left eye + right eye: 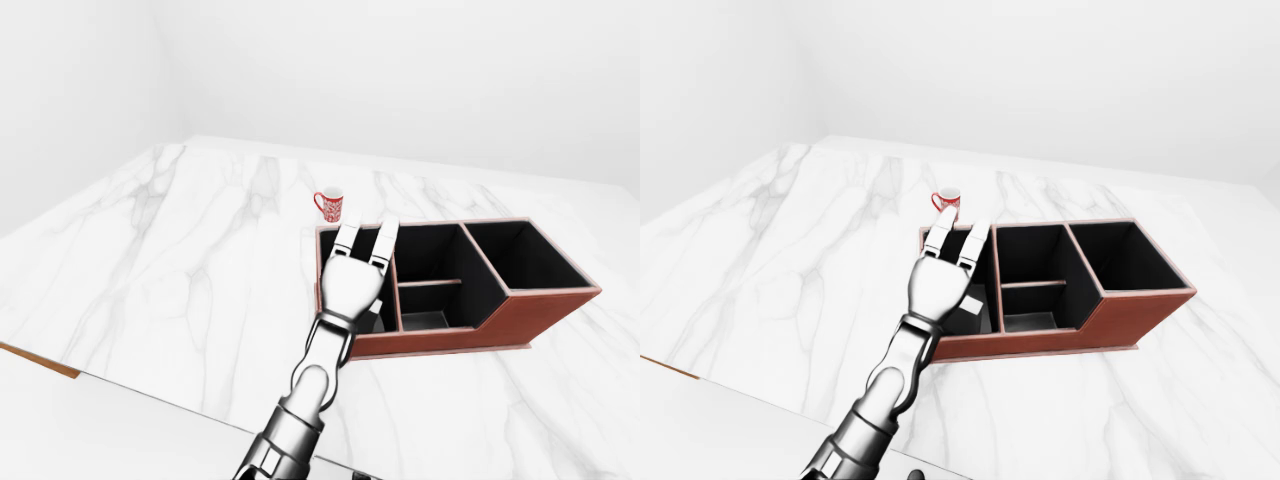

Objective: Pick up the book and place it in the left compartment of the caddy.

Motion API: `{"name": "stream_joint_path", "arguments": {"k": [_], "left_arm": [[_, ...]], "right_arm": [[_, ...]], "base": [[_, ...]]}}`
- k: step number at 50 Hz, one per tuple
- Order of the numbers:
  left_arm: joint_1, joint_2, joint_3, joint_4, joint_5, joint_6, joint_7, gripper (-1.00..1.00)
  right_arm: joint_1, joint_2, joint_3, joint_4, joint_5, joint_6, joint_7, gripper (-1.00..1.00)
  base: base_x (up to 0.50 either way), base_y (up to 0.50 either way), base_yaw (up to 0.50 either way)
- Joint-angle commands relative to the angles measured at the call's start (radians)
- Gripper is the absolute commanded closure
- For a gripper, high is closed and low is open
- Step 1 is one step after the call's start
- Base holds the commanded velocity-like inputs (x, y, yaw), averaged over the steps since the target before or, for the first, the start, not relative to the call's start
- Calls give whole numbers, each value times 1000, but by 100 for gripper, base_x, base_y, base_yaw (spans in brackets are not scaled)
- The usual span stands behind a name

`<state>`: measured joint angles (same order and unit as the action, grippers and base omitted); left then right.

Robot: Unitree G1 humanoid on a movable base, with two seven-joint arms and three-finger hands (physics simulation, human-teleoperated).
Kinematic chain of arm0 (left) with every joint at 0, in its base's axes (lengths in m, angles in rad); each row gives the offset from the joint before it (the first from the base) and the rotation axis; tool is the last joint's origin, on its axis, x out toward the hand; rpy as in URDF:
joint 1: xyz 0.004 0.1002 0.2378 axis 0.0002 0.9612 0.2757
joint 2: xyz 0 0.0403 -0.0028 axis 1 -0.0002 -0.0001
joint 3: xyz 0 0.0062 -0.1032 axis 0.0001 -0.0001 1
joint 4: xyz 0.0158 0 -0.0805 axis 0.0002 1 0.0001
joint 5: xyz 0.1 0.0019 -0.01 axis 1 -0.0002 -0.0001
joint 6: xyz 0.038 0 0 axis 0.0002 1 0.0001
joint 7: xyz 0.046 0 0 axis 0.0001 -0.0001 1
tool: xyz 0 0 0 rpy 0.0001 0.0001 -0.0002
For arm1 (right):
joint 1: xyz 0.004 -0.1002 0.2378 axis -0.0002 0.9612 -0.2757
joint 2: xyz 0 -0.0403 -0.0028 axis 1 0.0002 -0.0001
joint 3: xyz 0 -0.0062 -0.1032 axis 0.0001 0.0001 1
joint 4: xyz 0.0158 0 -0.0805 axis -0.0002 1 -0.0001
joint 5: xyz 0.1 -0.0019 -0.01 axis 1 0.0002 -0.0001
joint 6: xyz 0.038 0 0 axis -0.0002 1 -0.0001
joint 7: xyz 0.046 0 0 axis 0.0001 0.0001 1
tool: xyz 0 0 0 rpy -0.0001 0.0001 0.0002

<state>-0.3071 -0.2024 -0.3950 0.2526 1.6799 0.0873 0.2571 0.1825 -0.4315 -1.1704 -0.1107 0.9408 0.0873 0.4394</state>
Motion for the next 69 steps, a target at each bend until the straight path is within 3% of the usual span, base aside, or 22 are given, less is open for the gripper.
{"name": "stream_joint_path", "arguments": {"k": [1, 9, 15, 19, 21, 23, 24, 28, 33, 39, 47, 48, 53, 55, 57, 59, 60, 61, 62, 64, 67, 69], "left_arm": [[152, 11, -70, -464, 96, 0, -190, -100], [173, 5, -97, -566, 122, 0, -246, -100], [148, -17, -83, -658, 131, 0, -278, -100], [143, -22, -86, -702, 88, 0, -265, -100], [118, -33, -56, -716, 27, 0, -269, -100], [78, -54, -16, -684, 58, 0, -255, -100], [65, -45, -7, -690, -20, 0, -245, -100], [19, -54, 29, -705, -120, 0, -239, -100], [-13, -55, 52, -729, -193, 0, -236, -100], [-82, -45, 122, -798, -377, 0, -266, -100], [-100, -21, 148, -833, -533, 0, -285, -100], [-108, -23, 169, -844, -612, 0, -278, -100], [-140, 18, 220, -851, -788, 0, -239, -100], [-152, 33, 261, -853, -925, 0, -205, -100], [-167, 64, 280, -858, -1001, 0, -184, -100], [-168, 75, 275, -859, -1011, 0, -175, -100], [-194, 74, 339, -864, -1147, 0, -131, -100], [-196, 93, 334, -864, -1168, 0, -112, -100], [-210, 93, 356, -873, -1288, 0, -101, -100], [-212, 117, 347, -875, -1312, 0, -79, -100], [-229, 145, 371, -884, -1427, 0, -36, -100], [-256, 147, 404, -913, -1574, 0, -10, -100]], "right_arm": [[0, -2, -1, -1, 1, 0, -2, -100], [-1, -1, 1, 3, -2, 0, 1, -100], [-1, 0, 2, 1, -2, 0, 2, -100], [0, 1, 3, 3, -3, 0, 5, -100], [2, 1, 0, -4, 1, 0, 2, -100], [1, 2, 1, -2, -2, 0, 4, -100], [1, 2, 0, -2, -2, 0, 6, -100], [0, 0, 0, -4, -1, 0, 3, -100], [1, 1, -1, -4, -1, 0, 3, -100], [0, 0, -1, -7, 0, 0, 0, -100], [-1, 0, 2, -3, -3, 0, 0, -100], [-3, 1, 4, 1, -6, 0, 2, -100], [-1, 1, 1, -5, -1, 0, -4, -100], [-2, 1, 3, 0, -3, 0, -2, -100], [-4, 1, 7, 9, -7, 0, -1, -100], [-4, 1, 8, 10, -7, 0, -1, -100], [-3, -1, 6, 7, -2, 0, -7, -100], [-2, -2, 6, 7, -2, 0, -8, -100], [-5, -2, 8, 13, -4, 0, -7, -100], [-5, -2, 9, 14, -4, 0, -7, -100], [-4, -5, 7, 14, -1, 0, -15, -100], [-4, -7, 6, 17, 2, 0, -16, -100]], "base": [[0, 0, 0], [0, 0, 0], [0, 0, 0], [0, 0, 0], [0, 0, 0], [0, 0, 0], [0, 0, 0], [0, 0, 0], [0, 0, 0], [0, 0, 0], [0, 0, 0], [0, 0, 0], [0, 0, 0], [0, 0, 0], [0, 0, 0], [0, 0, 0], [0, 0, 0], [0, 0, 0], [0, 0, 0], [0, 0, 0], [0, 0, 0], [0, 0, 0]]}}
